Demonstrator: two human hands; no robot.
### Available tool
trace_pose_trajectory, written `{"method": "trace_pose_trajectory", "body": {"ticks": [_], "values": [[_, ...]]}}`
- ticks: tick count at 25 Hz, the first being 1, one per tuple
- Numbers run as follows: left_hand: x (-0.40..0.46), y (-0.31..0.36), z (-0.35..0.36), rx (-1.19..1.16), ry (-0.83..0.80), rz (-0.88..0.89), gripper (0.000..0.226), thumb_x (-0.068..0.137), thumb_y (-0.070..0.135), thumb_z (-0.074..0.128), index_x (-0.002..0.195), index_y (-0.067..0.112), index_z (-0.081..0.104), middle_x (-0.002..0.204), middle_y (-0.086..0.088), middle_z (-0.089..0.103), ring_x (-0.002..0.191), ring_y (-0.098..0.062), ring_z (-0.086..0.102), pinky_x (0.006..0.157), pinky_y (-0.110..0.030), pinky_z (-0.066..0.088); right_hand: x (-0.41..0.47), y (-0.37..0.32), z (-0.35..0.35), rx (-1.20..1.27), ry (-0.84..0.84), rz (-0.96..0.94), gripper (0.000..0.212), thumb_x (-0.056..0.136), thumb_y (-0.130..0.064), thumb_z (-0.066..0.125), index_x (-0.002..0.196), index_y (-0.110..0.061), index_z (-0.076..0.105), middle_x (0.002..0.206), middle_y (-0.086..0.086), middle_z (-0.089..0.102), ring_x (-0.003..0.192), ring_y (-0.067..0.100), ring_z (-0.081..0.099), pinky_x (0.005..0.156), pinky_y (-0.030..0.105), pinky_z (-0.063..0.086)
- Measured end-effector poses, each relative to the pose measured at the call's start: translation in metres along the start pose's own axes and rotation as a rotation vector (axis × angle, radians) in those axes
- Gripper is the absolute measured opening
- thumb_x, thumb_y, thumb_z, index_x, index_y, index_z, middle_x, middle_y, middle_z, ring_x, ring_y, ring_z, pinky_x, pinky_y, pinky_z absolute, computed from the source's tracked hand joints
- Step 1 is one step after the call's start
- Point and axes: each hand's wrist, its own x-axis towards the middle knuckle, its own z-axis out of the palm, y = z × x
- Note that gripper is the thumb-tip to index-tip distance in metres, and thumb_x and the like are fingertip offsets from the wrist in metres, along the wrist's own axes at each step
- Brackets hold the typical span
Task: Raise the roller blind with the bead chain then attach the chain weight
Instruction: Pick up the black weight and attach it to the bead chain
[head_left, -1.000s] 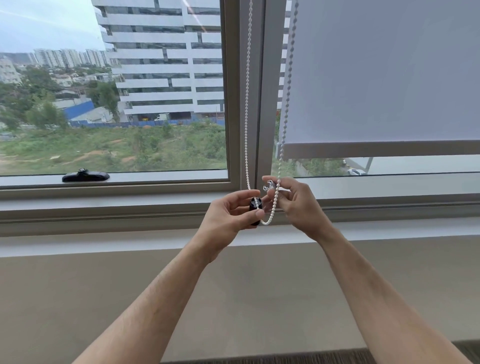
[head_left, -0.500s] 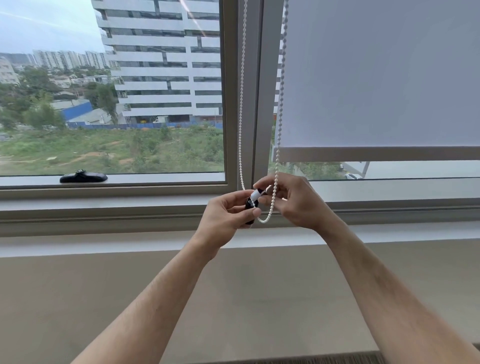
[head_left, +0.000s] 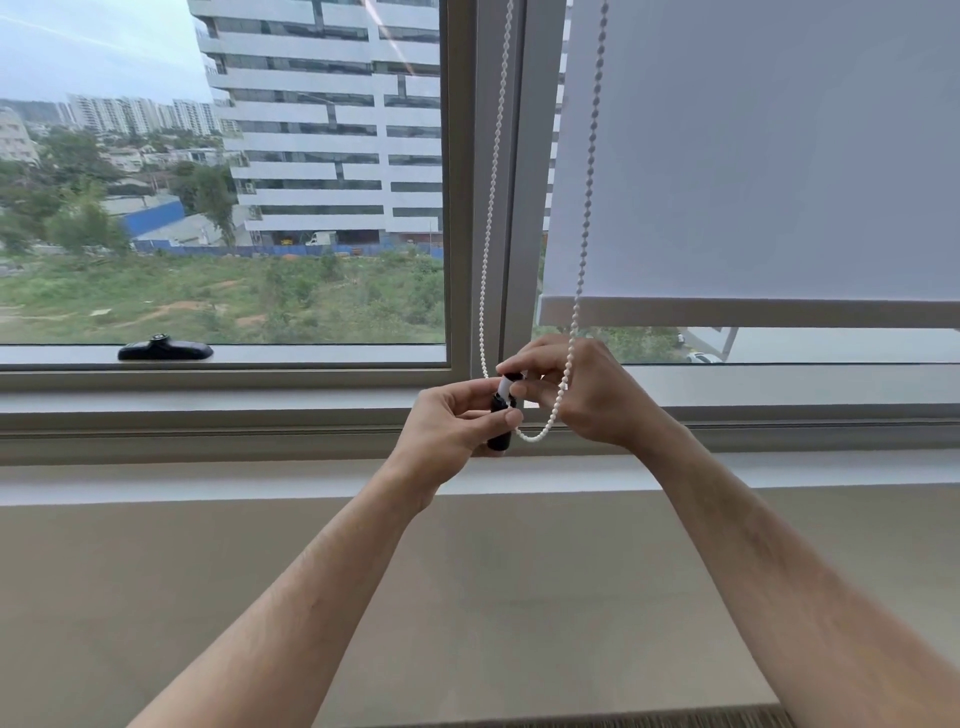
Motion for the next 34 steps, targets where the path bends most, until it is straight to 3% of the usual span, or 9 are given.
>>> {"method": "trace_pose_trajectory", "body": {"ticks": [2,10,19,27,31,34], "values": [[-0.001,0.002,0.001,0.0,-0.014,-0.007,0.027,0.078,0.014,0.08,0.105,0.019,0.075,0.083,-0.007,0.071,0.069,-0.019,0.063,0.08,-0.045,0.058,0.002,-0.001,0.0,-0.004,-0.009,0.001,0.019,0.085,-0.008,0.074,0.104,-0.009,0.077,0.093,-0.004,0.068,0.081,-0.005,0.062,0.075,0.008,0.042],[-0.005,0.005,0.0,-0.009,-0.009,-0.04,0.026,0.078,0.013,0.08,0.104,0.015,0.075,0.09,-0.008,0.073,0.071,-0.017,0.066,0.071,-0.036,0.06,0.006,-0.006,-0.003,-0.001,-0.102,0.023,0.017,0.085,-0.014,0.076,0.102,-0.012,0.078,0.091,-0.006,0.068,0.08,0.0,0.063,0.073,0.01,0.044],[-0.003,0.001,0.0,-0.016,-0.028,-0.086,0.029,0.077,0.011,0.081,0.105,0.013,0.075,0.089,-0.007,0.074,0.074,-0.017,0.068,0.068,-0.038,0.06,0.006,-0.005,-0.002,-0.046,-0.149,0.01,0.015,0.08,-0.005,0.079,0.094,-0.012,0.08,0.089,-0.003,0.068,0.08,0.01,0.067,0.072,0.009,0.048],[-0.006,0.004,-0.011,-0.002,-0.149,-0.074,0.036,0.083,0.005,0.073,0.119,0.01,0.068,0.104,-0.015,0.07,0.084,-0.023,0.068,0.078,-0.044,0.06,0.009,0.001,-0.003,0.008,-0.169,0.063,0.013,0.081,-0.014,0.08,0.094,-0.013,0.079,0.084,-0.011,0.07,0.078,0.003,0.067,0.071,0.013,0.049],[-0.007,0.003,-0.011,0.09,-0.047,-0.054,0.042,0.082,-0.005,0.071,0.12,0.012,0.063,0.1,-0.019,0.07,0.08,-0.024,0.068,0.07,-0.044,0.062,0.009,0.003,0.004,0.067,-0.19,0.101,0.017,0.08,-0.01,0.08,0.097,-0.009,0.077,0.08,-0.011,0.071,0.075,-0.002,0.067,0.07,0.011,0.049],[-0.007,0.003,-0.011,0.141,0.039,-0.021,0.039,0.078,-0.004,0.076,0.109,0.017,0.064,0.087,-0.008,0.074,0.069,-0.017,0.069,0.064,-0.042,0.061,0.008,0.003,0.01,0.044,-0.163,0.102,0.019,0.079,-0.006,0.078,0.097,-0.01,0.075,0.081,-0.005,0.074,0.077,0.005,0.07,0.07,0.017,0.053]]}}
